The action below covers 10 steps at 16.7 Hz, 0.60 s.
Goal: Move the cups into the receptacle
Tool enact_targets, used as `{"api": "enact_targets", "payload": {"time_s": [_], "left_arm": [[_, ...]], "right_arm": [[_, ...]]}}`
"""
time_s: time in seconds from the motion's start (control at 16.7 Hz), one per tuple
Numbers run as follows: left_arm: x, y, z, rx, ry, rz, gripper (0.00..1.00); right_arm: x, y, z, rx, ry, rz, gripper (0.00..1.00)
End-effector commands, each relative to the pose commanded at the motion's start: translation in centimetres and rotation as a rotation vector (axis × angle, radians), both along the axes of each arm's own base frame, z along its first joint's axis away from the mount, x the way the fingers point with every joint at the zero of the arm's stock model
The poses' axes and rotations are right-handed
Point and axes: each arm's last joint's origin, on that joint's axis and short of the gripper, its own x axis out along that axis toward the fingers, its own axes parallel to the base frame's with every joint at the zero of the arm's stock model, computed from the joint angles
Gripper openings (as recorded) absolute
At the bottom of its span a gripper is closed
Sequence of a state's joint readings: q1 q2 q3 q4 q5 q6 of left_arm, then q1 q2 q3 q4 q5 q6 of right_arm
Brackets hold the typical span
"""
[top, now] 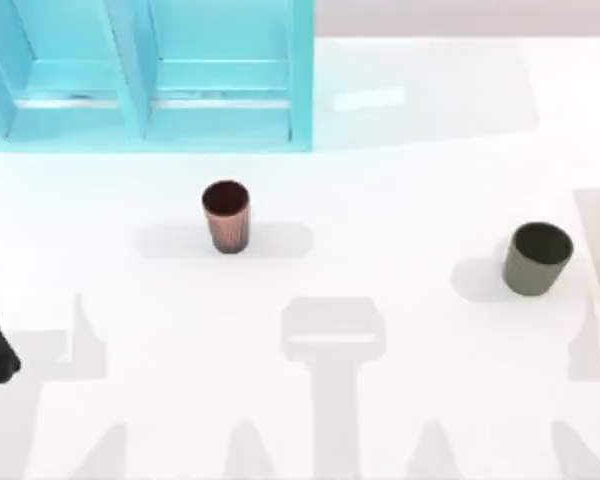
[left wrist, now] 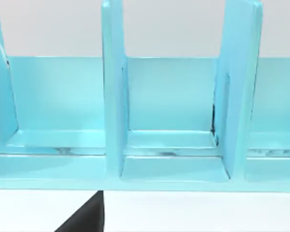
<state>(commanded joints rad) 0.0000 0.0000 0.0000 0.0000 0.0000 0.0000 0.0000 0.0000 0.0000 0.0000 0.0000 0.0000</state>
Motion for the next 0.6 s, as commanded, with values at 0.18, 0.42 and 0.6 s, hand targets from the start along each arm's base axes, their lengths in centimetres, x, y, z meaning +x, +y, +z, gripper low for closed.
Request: {"api": "enact_targets", "payload": {"time_s": [0.18, 0.42, 0.6], "left_arm": [[0.0, 0.0, 0.0, 0.0, 0.0, 0.0, 1.0], [0.0, 0.0, 0.0, 0.0, 0.0, 0.0, 1.0], [0.0, 0.0, 0.0, 0.0, 0.0, 0.0, 1.0]], "right_arm": [[0.0, 0.0, 0.2, 0.001, 0.009, 0.002, 1.0], [0.3, 0.3, 2.7, 0.019, 0.132, 0.023, 1.0], [1.4, 0.6, 6.5, 0.038, 0.3, 0.04, 1.0]]}}
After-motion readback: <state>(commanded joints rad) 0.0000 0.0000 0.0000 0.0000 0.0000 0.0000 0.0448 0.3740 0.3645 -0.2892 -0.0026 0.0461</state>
